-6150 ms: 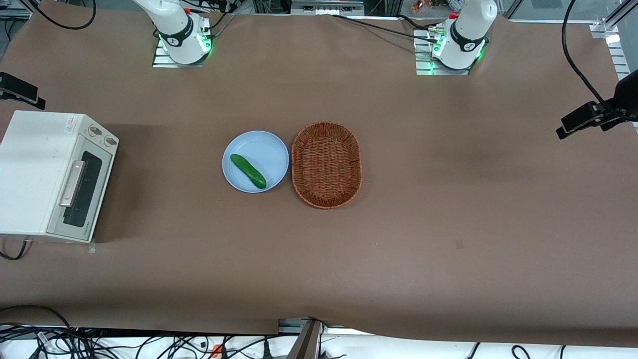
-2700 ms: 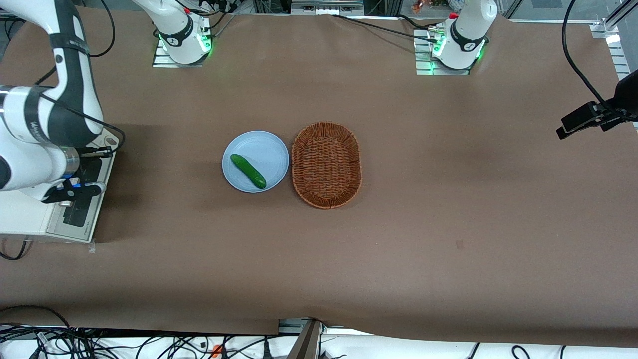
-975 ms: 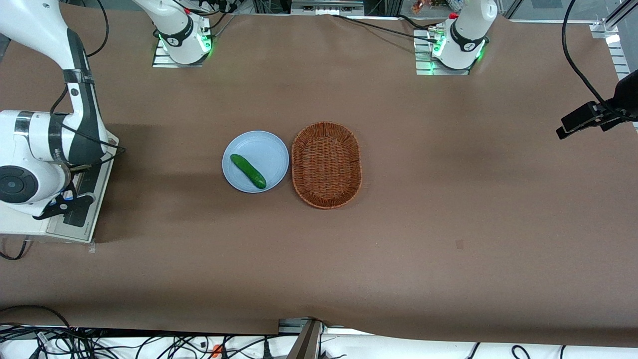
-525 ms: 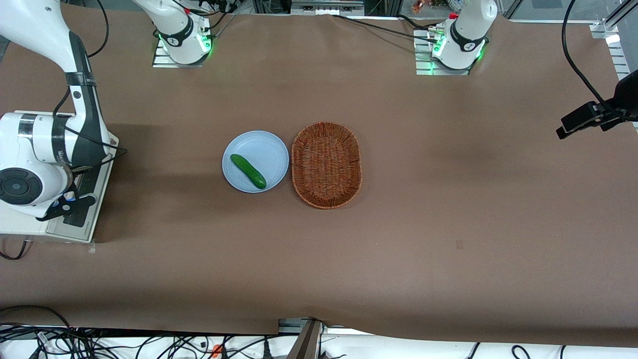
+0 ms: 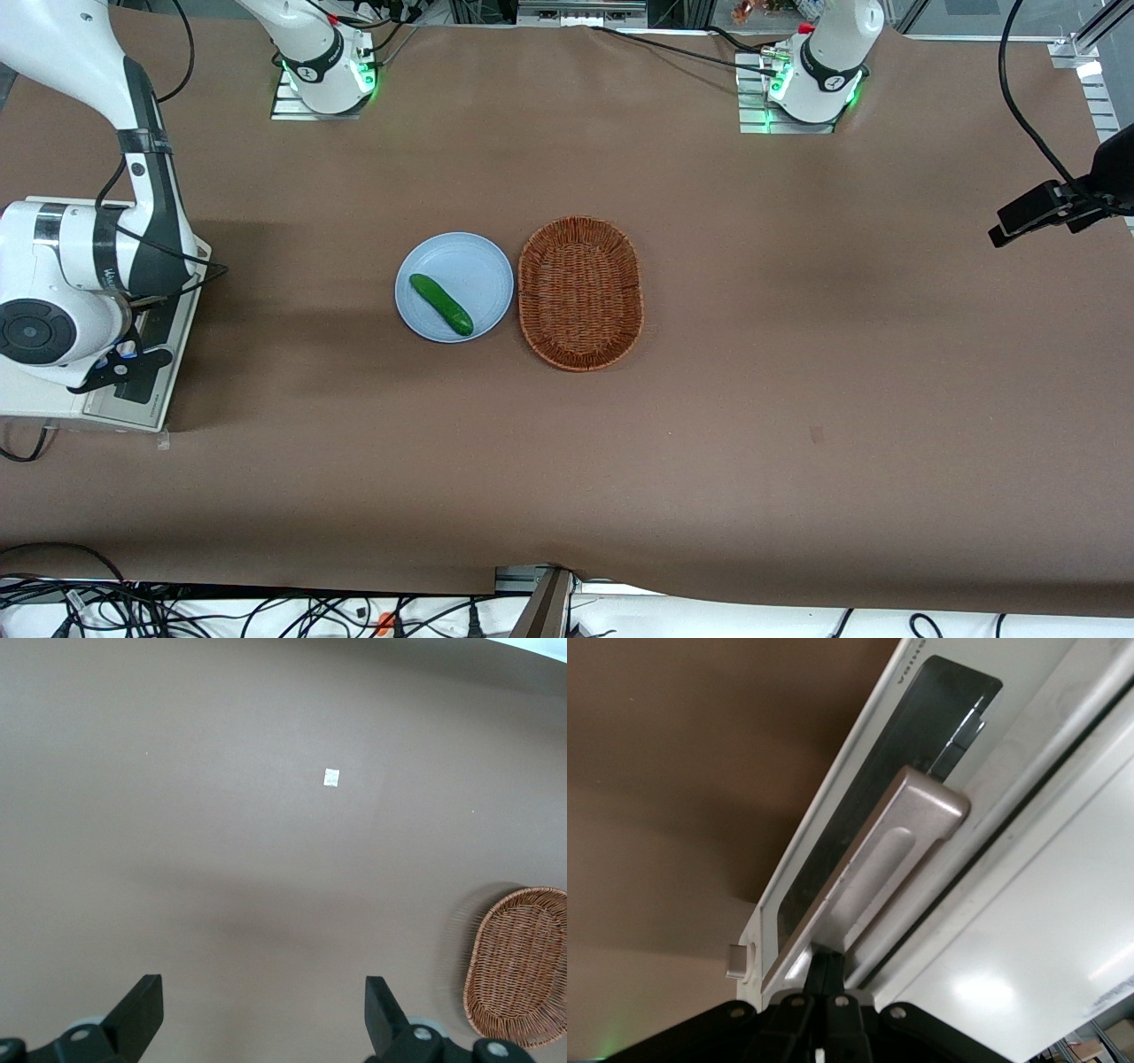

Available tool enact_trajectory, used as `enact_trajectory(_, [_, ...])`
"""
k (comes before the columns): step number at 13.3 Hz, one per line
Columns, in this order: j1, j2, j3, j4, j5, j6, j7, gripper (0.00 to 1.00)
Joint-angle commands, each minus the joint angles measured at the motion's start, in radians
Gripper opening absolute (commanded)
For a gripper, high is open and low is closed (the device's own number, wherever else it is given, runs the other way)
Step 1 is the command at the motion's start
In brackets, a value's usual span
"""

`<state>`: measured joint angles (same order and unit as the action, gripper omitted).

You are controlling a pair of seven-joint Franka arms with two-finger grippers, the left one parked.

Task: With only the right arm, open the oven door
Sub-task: 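Pull the door handle down and outward with the right gripper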

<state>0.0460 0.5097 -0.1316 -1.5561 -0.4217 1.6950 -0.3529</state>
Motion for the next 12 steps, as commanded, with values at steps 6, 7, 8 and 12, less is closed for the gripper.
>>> enact_trajectory(6, [-0.005, 0.105, 0.009, 0.008, 0.119, 0.121, 0.037, 0.00])
enact_trajectory(7, [-0.005, 0.113, 0.009, 0.008, 0.120, 0.126, 0.037, 0.00])
enact_trajectory(8, [-0.005, 0.119, 0.010, 0.008, 0.124, 0.127, 0.038, 0.00])
enact_trajectory(12, [-0.005, 0.144, 0.009, 0.008, 0.153, 0.153, 0.037, 0.00])
